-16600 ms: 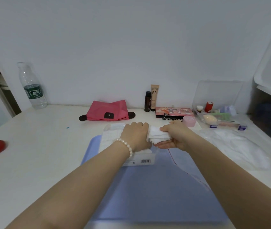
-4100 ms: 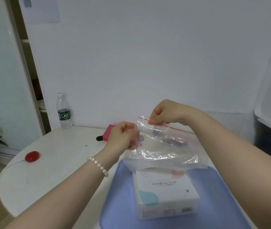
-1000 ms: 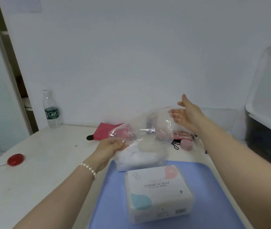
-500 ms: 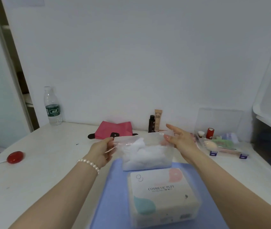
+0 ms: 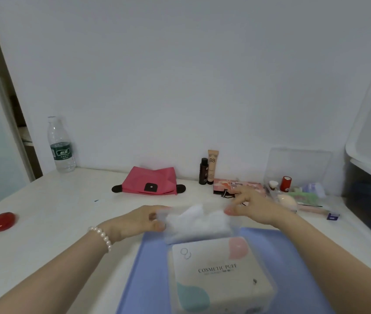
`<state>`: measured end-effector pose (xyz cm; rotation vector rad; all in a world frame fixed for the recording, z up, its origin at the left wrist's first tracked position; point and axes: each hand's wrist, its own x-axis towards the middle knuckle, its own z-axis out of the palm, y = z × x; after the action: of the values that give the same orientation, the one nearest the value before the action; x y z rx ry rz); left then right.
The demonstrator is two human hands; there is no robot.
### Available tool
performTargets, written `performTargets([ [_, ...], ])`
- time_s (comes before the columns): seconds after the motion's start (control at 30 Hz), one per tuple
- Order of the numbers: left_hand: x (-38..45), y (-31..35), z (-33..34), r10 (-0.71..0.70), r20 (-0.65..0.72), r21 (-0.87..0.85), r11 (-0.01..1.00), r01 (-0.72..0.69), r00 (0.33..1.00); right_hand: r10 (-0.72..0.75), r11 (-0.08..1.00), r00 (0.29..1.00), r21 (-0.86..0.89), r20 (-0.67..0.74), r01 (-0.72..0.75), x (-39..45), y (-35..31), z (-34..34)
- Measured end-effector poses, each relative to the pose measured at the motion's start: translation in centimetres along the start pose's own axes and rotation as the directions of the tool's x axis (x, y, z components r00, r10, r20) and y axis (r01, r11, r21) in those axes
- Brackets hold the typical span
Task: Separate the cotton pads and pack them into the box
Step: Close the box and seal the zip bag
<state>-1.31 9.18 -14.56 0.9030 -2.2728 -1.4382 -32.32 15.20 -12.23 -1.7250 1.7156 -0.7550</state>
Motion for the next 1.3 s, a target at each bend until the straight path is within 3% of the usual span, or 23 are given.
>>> performTargets([
  [0.1, 0.7, -0.7, 0.1, -0.024, -0.081, -0.081, 0.997, 0.018, 0.996, 0.104, 0.941, 0.99, 0.331, -0.092, -0.068, 1.8, -0.6, -0.1],
  [0.2, 2.9, 0.0, 0.4, 0.0, -0.271, -0.155, 0.987, -0.044, 0.962, 0.193, 0.766, 0.98, 0.633, -0.055, -0.116, 3.9, -2.7, -0.4],
  [0.33, 5.3, 1.4, 0.4, -0.027, -0.357, -0.512, 0.842, -0.171, 0.934, 0.259, 0.709, 0.965, 0.685, -0.035, -0.165, 8.0, -5.4, -0.8],
  [0.4, 6.1, 1.2, 0.3, -0.089, -0.373, -0.585, 0.796, -0.159, 0.924, 0.3, 0.707, 0.953, 0.68, -0.039, -0.195, 9.5, -6.2, -0.7],
  [0.47, 6.6, 0.0, -0.2, -0.142, -0.407, -0.629, 0.759, -0.165, 0.902, 0.272, 0.703, 0.959, 0.665, 0.075, -0.251, 10.0, -6.2, -0.5],
  [0.57, 7.6, -2.5, -1.8, -0.227, -0.511, -0.634, 0.751, -0.186, 0.829, 0.25, 0.753, 0.915, 0.531, 0.316, -0.39, 9.9, -5.4, 0.9],
  [0.63, 8.5, -3.4, -2.7, -0.275, -0.577, -0.572, 0.809, -0.14, 0.769, 0.284, 0.752, 0.905, 0.511, 0.317, -0.416, 10.9, -4.8, 2.1],
  [0.7, 10.2, -3.7, -3.4, -0.295, -0.645, -0.493, 0.866, -0.089, 0.705, 0.349, 0.785, 0.934, 0.521, 0.075, -0.335, 12.9, -4.2, 3.1],
  [0.77, 12.1, -3.9, -4.1, -0.269, -0.707, -0.397, 0.916, -0.052, 0.654, 0.333, 0.917, 0.915, 0.302, -0.229, -0.259, 15.1, -3.9, 3.7],
  [0.83, 13.6, -4.3, -4.7, -0.237, -0.737, -0.295, 0.955, 0.014, 0.633, 0.258, 0.963, 0.907, 0.012, -0.333, -0.27, 16.7, -3.5, 4.8],
  [0.93, 14.7, -6.2, -5.1, -0.201, -0.738, -0.089, 0.975, 0.202, 0.644, 0.063, 0.905, 0.948, -0.383, -0.311, -0.186, 17.1, -3.5, 7.3],
  [1.03, 14.2, -7.6, -5.1, -0.024, -0.839, 0.285, 0.831, 0.477, 0.544, -0.044, 0.801, 0.996, -0.599, -0.072, -0.008, 16.6, -2.4, 9.5],
  [1.07, 13.8, -7.8, -5.0, 0.066, -0.832, 0.396, 0.767, 0.505, 0.551, -0.017, 0.791, 1.0, -0.612, 0.004, 0.016, 16.5, -1.7, 9.7],
  [1.13, 13.1, -8.2, -5.0, 0.131, -0.707, 0.592, 0.647, 0.481, 0.695, 0.064, 0.772, 0.992, -0.636, 0.105, 0.017, 16.5, -0.3, 9.7],
  [1.2, 13.0, -8.6, -5.0, -0.04, -0.551, 0.639, 0.622, 0.452, 0.833, 0.128, 0.768, 0.98, -0.641, 0.15, -0.002, 16.9, 0.5, 9.6],
  [1.23, 13.1, -8.7, -5.1, -0.148, -0.492, 0.608, 0.647, 0.46, 0.858, 0.148, 0.777, 0.975, -0.629, 0.165, -0.011, 17.2, 0.7, 9.7],
  [1.3, 13.6, -8.9, -5.4, -0.22, -0.457, 0.571, 0.67, 0.474, 0.862, 0.162, 0.795, 0.968, -0.607, 0.191, -0.013, 17.7, 0.8, 9.8],
])
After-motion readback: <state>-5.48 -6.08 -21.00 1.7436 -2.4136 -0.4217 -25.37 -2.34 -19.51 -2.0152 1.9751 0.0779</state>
